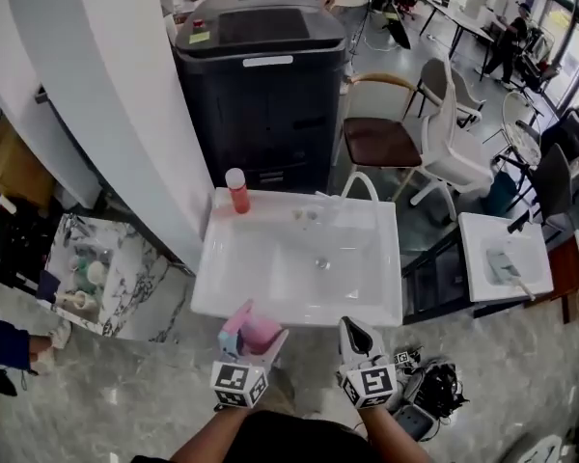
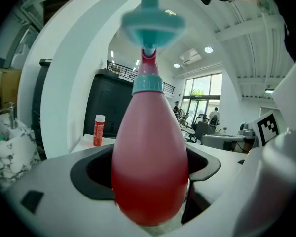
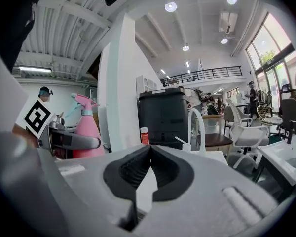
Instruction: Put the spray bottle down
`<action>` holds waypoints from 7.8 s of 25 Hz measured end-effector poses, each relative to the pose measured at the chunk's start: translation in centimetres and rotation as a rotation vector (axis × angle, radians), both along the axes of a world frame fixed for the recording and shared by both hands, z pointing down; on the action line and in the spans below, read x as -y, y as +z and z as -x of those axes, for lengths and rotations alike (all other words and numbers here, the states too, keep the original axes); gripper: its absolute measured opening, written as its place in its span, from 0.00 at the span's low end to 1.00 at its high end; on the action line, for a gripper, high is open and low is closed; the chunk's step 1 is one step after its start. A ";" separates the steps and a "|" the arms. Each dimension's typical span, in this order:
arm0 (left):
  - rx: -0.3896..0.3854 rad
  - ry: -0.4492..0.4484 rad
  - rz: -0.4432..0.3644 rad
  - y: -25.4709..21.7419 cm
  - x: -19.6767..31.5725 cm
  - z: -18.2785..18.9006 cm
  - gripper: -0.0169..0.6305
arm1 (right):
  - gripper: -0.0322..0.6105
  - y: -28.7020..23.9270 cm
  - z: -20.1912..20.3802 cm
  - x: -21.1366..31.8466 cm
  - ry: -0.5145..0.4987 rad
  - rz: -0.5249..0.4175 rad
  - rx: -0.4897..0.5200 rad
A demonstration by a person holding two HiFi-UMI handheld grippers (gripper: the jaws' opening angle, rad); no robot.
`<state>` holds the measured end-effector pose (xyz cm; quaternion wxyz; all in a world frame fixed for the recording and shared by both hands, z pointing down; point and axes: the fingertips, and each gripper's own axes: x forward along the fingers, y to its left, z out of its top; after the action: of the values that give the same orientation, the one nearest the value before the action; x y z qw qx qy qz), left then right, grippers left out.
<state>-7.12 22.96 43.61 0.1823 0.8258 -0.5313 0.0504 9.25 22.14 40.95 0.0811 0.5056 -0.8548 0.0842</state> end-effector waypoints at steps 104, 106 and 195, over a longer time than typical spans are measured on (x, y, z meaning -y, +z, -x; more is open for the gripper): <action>0.202 -0.055 -0.129 22.2 45.8 0.0 0.67 | 0.05 13.8 5.3 36.7 -0.052 0.197 -0.066; 0.211 -0.037 -0.136 22.1 45.5 -0.3 0.67 | 0.05 13.8 5.1 36.2 -0.053 0.192 -0.063; 0.083 0.114 -0.033 6.3 20.7 -0.6 0.28 | 0.05 6.7 2.1 21.4 0.103 0.116 0.024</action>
<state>-6.54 2.30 49.87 0.1431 0.8549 -0.4911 0.0862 7.20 0.76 47.64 0.0956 0.5422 -0.8224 0.1435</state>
